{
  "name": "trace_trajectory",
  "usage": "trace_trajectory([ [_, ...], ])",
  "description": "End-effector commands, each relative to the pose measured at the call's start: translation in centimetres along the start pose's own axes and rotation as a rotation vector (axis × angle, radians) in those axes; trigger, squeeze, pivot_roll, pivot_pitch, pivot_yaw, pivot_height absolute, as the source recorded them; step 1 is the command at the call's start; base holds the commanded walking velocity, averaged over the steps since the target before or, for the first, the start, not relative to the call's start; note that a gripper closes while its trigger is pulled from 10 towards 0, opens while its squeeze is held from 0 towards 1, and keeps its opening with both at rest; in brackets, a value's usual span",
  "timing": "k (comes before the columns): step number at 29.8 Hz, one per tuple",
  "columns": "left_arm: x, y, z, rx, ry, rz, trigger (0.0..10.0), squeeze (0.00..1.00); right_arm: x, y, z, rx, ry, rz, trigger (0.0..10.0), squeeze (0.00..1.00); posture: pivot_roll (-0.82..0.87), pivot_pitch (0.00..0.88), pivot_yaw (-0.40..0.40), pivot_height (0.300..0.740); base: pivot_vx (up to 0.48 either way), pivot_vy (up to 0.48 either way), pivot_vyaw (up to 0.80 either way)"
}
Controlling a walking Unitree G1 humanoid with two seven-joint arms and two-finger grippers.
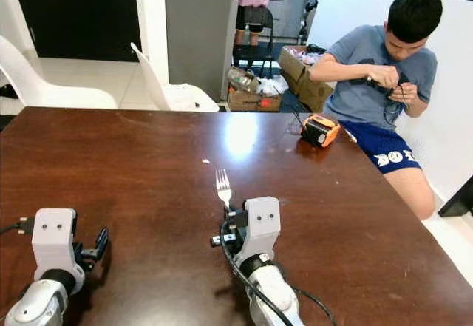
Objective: Setting the table
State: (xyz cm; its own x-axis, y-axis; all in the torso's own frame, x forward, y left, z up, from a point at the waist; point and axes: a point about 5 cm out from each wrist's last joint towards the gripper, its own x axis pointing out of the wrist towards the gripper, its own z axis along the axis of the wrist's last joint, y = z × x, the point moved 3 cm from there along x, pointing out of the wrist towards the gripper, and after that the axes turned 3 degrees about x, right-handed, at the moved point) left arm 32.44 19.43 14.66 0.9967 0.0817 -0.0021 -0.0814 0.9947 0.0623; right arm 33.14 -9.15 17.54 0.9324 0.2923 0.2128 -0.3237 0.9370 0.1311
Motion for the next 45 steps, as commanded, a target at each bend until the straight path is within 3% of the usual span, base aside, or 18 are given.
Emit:
trace_trajectory([
  [1,-0.29,-0.09,-0.75,-0.004,0.022,0.0,10.0,0.0,-0.17,-0.09,-0.6,0.01,0.015,-0.007,10.0,0.0,0.04,0.122,0.034,0.74,-0.409,0.0,0.0],
  [16,-0.28,0.01,-0.76,0.004,0.024,-0.001,10.0,0.0,-0.22,-0.23,-0.68,0.017,0.017,-0.015,10.0,0.0,0.04,0.128,0.04,0.74,-0.4,0.0,0.0],
  [45,-0.27,-0.47,-0.8,0.013,0.029,-0.021,10.0,0.0,-0.18,-0.19,-0.58,0.039,0.01,-0.018,10.0,0.0,0.04,0.13,0.039,0.74,0.0,0.0,0.0],
])
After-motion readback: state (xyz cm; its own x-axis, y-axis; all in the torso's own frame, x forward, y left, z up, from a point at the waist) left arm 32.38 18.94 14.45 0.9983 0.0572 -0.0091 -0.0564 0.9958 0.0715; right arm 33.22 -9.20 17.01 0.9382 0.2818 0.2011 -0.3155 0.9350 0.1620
